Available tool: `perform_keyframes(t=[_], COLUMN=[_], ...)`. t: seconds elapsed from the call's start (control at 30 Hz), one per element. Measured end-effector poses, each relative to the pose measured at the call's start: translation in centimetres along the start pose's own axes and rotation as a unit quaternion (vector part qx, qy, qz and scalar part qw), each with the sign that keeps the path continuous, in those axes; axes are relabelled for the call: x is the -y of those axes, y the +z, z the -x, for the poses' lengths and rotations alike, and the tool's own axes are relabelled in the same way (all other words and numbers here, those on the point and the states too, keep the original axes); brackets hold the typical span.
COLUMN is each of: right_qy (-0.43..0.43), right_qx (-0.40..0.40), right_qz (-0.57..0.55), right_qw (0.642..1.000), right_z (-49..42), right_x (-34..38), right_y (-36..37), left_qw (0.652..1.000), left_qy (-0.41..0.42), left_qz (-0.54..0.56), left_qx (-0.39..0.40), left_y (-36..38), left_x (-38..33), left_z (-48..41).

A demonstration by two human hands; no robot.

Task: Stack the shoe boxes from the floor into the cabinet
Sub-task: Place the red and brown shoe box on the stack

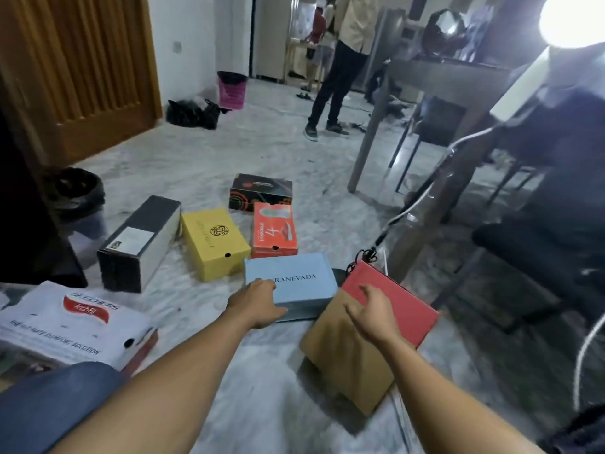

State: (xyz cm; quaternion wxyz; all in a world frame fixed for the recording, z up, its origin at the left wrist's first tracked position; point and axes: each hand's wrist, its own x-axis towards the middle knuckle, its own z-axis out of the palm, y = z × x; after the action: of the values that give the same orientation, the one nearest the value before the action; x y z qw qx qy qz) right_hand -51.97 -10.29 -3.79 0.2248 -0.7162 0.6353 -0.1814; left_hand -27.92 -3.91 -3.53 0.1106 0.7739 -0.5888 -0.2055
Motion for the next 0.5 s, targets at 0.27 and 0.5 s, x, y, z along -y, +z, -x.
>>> perform_keyframes(t=[0.27,0.5], right_qy=[0.173,0.166], right_qx=[-0.211,-0.179], right_qz=[-0.004,-0.100], right_qw=[0.962,0.965], right_z=[-2.7,-3.5], right_x=[-9.8,-14.6], right_y=[-4.7,-4.4], left_qw=[0.984,0.962], left_qy=[0.033,0.044], left_qz=[0.168,0.256], left_qx=[0.052,0.080], left_y=[6.7,9.4], left_x=[-10.3,-14.8], left_z=[-6.7,-10.2])
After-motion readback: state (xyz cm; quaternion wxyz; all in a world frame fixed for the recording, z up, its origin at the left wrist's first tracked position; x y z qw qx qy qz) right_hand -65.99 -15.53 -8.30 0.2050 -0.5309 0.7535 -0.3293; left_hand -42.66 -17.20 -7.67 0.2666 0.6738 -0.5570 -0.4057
